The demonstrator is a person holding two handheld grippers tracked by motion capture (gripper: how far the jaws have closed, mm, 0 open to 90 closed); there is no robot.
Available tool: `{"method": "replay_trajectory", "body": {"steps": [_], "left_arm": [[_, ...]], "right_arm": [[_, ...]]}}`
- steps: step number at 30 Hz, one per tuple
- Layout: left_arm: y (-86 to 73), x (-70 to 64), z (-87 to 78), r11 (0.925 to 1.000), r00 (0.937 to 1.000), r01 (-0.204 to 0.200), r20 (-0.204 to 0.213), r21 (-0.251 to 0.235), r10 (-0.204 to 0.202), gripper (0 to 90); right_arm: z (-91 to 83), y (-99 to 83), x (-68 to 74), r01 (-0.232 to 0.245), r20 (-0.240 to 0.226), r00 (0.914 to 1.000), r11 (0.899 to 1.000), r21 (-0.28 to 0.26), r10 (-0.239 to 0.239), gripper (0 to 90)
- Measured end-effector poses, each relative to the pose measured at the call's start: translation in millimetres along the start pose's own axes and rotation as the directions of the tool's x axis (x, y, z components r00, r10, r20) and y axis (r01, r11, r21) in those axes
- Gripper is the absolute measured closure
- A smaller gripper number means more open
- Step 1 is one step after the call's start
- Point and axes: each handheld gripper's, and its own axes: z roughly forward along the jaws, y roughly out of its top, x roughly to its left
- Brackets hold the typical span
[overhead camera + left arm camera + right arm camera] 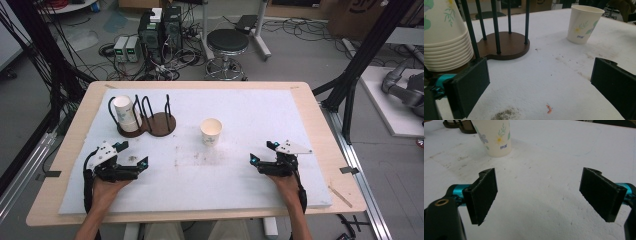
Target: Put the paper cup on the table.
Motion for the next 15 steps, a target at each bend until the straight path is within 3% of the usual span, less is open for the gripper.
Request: {"method": "replay_trajectory", "body": {"steps": [15], "left_arm": [[-0.3, -0.9, -0.3, 0.9999, 1.0, -0.008, -0.002, -0.008, 0.008, 2.0]], "right_arm": [[-0.5, -0.4, 2.6, 0.01, 0.014, 0.9999, 1.0, -0.001, -0.01, 15.4]]}}
